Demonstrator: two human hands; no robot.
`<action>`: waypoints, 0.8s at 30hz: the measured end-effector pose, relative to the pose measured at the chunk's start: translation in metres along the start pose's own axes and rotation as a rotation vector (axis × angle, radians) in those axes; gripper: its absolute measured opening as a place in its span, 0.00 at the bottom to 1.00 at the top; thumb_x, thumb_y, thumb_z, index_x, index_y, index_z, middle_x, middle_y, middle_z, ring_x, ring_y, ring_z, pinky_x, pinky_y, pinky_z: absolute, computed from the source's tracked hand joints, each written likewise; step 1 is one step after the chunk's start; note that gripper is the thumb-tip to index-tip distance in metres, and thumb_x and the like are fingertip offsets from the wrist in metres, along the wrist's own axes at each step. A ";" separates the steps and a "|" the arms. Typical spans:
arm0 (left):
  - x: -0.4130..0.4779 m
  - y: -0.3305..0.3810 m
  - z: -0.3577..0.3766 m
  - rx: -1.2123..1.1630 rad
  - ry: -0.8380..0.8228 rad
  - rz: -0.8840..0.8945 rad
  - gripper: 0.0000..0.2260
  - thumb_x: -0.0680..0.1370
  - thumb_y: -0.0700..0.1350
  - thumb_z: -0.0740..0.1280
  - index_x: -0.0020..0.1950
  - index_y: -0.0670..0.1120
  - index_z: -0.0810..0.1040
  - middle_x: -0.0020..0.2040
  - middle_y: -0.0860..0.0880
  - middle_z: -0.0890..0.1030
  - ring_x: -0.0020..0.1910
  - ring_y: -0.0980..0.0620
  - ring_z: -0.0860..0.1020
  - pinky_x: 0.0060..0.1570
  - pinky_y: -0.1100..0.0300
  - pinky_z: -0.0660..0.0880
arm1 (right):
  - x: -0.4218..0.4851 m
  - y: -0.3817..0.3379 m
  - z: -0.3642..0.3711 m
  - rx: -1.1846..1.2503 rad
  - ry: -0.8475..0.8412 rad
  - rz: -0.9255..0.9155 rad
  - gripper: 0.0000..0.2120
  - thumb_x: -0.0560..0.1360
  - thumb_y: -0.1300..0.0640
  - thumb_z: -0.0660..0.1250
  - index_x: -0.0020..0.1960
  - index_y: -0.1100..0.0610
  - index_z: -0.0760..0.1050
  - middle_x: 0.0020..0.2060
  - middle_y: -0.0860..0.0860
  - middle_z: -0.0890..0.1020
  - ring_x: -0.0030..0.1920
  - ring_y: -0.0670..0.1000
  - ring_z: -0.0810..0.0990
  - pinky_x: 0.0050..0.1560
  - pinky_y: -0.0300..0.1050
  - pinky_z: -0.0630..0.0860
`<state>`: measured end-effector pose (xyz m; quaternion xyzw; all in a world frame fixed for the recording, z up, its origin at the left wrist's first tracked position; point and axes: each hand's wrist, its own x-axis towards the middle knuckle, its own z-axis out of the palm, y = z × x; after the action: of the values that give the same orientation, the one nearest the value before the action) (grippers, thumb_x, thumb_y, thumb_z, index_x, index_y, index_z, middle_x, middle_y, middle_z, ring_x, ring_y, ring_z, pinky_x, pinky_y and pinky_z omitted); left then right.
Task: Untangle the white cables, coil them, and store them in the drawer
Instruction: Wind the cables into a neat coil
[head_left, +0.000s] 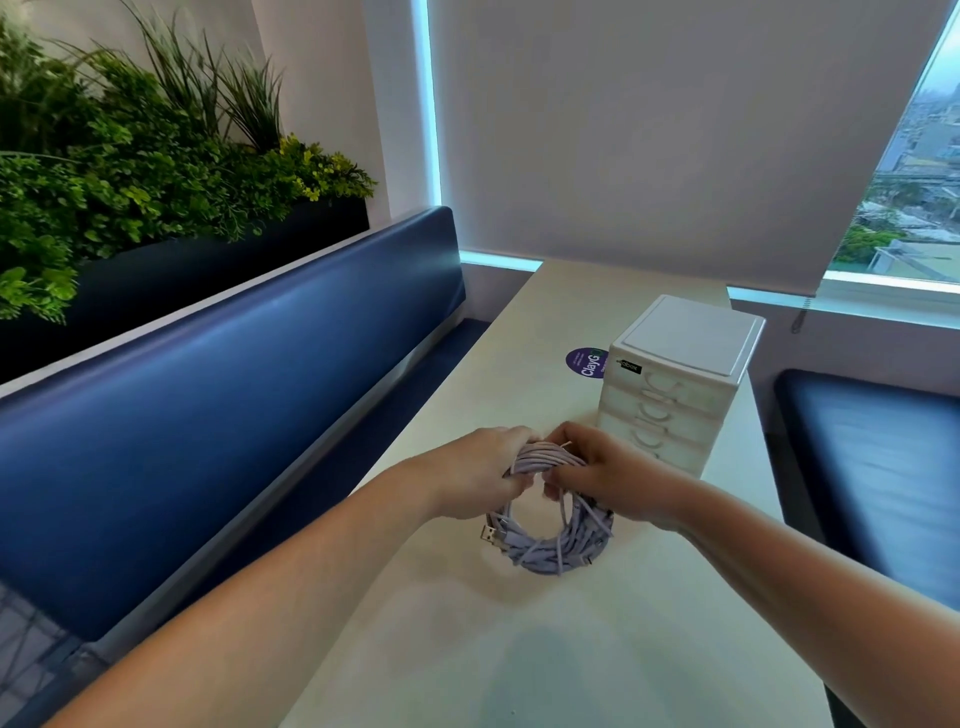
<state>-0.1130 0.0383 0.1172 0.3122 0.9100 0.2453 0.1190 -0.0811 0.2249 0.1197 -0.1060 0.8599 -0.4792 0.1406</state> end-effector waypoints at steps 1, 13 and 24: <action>0.000 0.001 -0.001 0.034 0.021 -0.003 0.11 0.81 0.48 0.64 0.63 0.50 0.73 0.55 0.51 0.78 0.51 0.53 0.77 0.50 0.56 0.76 | 0.001 0.000 -0.001 0.018 -0.018 -0.006 0.07 0.76 0.61 0.65 0.54 0.57 0.72 0.40 0.52 0.83 0.38 0.45 0.80 0.39 0.42 0.79; 0.000 -0.005 0.001 0.047 0.172 -0.050 0.07 0.82 0.48 0.61 0.56 0.46 0.73 0.45 0.48 0.78 0.38 0.52 0.74 0.33 0.61 0.67 | 0.005 0.011 0.002 -0.369 0.298 -0.204 0.23 0.71 0.48 0.71 0.58 0.46 0.60 0.53 0.48 0.69 0.51 0.48 0.72 0.50 0.39 0.72; 0.006 -0.009 0.004 -0.390 0.139 -0.229 0.08 0.82 0.48 0.61 0.56 0.45 0.74 0.43 0.51 0.79 0.40 0.54 0.77 0.39 0.60 0.73 | 0.000 0.029 0.030 -0.964 0.595 -0.402 0.14 0.67 0.50 0.74 0.49 0.57 0.78 0.44 0.54 0.70 0.44 0.57 0.73 0.39 0.51 0.77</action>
<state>-0.1212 0.0375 0.1082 0.1604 0.8809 0.4224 0.1411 -0.0724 0.2160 0.0795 -0.1799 0.9458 -0.0616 -0.2635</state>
